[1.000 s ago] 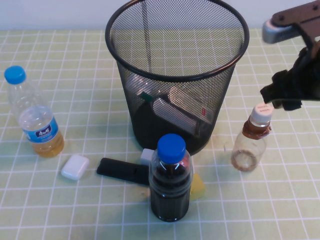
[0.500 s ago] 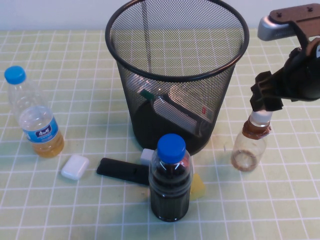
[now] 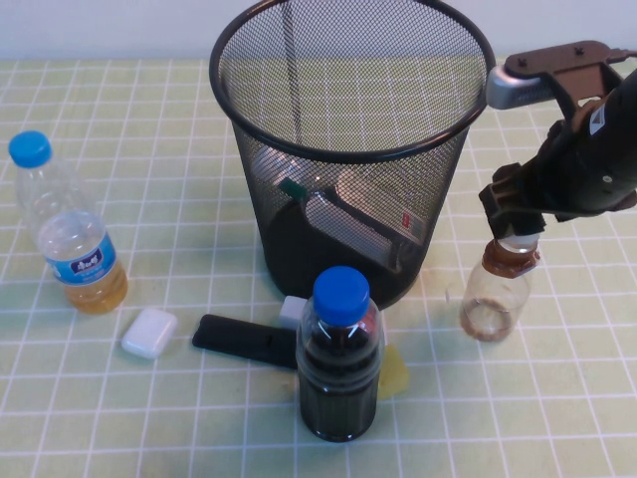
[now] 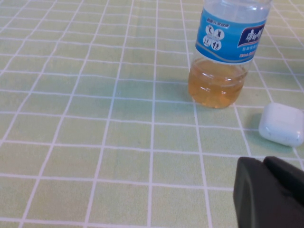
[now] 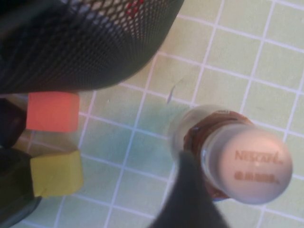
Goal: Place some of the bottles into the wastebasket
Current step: Pick up a bottle from the table with right arm
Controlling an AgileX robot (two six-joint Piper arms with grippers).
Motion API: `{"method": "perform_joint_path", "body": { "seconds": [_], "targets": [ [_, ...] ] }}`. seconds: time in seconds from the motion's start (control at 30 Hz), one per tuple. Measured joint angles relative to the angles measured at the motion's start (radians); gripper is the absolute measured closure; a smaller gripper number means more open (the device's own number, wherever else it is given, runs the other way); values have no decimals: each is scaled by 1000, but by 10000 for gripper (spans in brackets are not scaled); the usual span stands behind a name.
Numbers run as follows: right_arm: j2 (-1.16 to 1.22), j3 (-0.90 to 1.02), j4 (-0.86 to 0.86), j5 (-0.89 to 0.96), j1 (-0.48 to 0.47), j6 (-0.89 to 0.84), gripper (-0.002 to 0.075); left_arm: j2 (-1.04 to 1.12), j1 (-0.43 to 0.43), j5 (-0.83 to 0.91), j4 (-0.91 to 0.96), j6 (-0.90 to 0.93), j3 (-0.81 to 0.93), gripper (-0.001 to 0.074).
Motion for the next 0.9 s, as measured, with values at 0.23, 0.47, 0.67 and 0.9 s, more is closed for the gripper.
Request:
{"method": "perform_joint_path", "body": {
  "seconds": [0.23, 0.47, 0.67, 0.9],
  "targets": [
    [17, 0, 0, 27, 0, 11, 405, 0, 0, 0, 0, 0, 0, 741],
    [17, 0, -8, 23, 0, 11, 459, 0, 0, 0, 0, 0, 0, 741],
    [17, 0, -25, 23, 0, 11, 519, 0, 0, 0, 0, 0, 0, 741],
    [9, -2, -74, 27, 0, 13, 519, 0, 0, 0, 0, 0, 0, 741]
  ]
}}
